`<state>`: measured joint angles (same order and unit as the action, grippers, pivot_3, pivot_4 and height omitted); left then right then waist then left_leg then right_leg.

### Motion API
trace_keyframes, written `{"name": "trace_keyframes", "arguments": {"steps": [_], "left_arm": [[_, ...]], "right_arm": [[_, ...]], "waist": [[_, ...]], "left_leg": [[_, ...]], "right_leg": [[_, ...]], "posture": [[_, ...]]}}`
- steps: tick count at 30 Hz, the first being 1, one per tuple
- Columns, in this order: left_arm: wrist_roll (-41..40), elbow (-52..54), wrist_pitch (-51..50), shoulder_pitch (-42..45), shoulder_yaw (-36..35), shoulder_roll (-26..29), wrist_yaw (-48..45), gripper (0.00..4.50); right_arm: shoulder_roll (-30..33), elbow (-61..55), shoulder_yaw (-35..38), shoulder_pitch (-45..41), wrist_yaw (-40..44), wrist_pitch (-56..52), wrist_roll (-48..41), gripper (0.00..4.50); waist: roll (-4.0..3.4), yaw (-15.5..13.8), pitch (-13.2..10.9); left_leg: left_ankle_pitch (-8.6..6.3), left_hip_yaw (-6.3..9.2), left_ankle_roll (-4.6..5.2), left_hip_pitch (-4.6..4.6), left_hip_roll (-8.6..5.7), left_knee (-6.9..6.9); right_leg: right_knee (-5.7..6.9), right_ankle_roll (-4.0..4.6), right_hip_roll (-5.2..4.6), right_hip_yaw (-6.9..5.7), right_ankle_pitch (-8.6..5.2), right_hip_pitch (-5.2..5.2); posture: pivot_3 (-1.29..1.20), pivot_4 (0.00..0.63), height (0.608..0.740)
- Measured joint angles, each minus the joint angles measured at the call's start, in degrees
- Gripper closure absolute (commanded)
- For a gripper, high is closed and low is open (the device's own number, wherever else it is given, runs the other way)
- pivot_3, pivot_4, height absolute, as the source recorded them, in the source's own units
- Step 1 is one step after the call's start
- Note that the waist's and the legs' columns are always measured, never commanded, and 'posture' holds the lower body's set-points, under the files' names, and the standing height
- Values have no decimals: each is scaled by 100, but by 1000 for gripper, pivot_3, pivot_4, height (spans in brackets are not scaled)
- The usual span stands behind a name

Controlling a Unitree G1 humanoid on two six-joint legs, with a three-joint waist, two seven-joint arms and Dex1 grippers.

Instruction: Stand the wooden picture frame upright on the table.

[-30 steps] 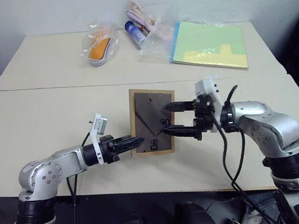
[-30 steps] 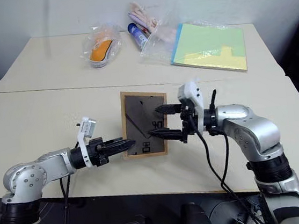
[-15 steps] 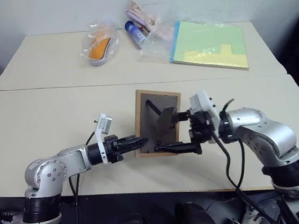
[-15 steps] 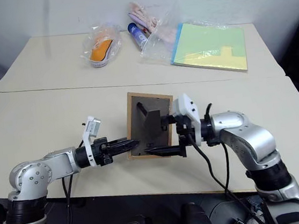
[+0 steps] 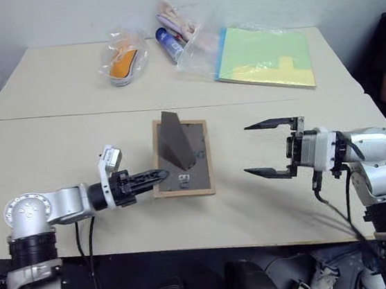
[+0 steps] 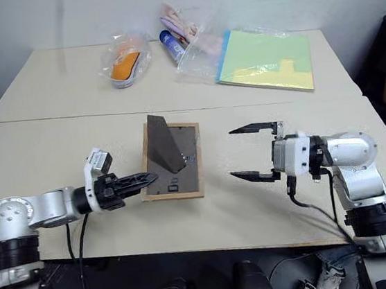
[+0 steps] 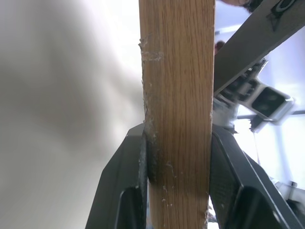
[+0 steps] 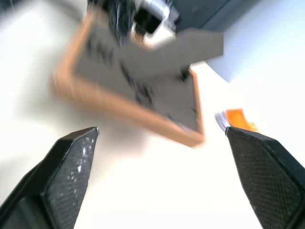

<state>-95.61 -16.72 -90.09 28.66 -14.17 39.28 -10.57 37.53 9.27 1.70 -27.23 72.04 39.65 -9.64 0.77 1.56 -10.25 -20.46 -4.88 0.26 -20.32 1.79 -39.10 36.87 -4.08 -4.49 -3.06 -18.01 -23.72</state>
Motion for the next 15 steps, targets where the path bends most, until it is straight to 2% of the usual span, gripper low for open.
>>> {"name": "trace_keyframes", "arguments": {"steps": [2,4,11,15], "left_arm": [[-861,-182,94,-1,486,211,266,3239],[-1285,-188,171,24,784,286,354,3239],[-1480,-202,280,164,1208,302,328,3239],[-1484,-201,282,183,1278,338,229,3239]], "right_arm": [[-278,570,-134,-187,-414,1055,618,131],[-482,890,-259,-312,-764,1547,1007,131],[-969,1707,-635,-784,-2097,2496,2092,131],[-1103,1881,-855,-816,-2692,2785,2439,1331]], "waist": [[1,27,-1],[-2,35,-3],[-3,35,-4],[-3,36,-4]], "left_leg": [[3,2,-5,4,2,-3],[5,2,-9,5,2,-3],[8,2,-10,4,1,-4],[8,2,-9,3,1,-4]], "right_leg": [[-1,0,-2,2,0,0],[0,2,-1,2,-1,-1],[8,2,2,0,-1,0],[10,2,2,0,-1,0]], "posture": [[0,150,740],[0,150,740],[0,150,740],[0,150,740]]}}
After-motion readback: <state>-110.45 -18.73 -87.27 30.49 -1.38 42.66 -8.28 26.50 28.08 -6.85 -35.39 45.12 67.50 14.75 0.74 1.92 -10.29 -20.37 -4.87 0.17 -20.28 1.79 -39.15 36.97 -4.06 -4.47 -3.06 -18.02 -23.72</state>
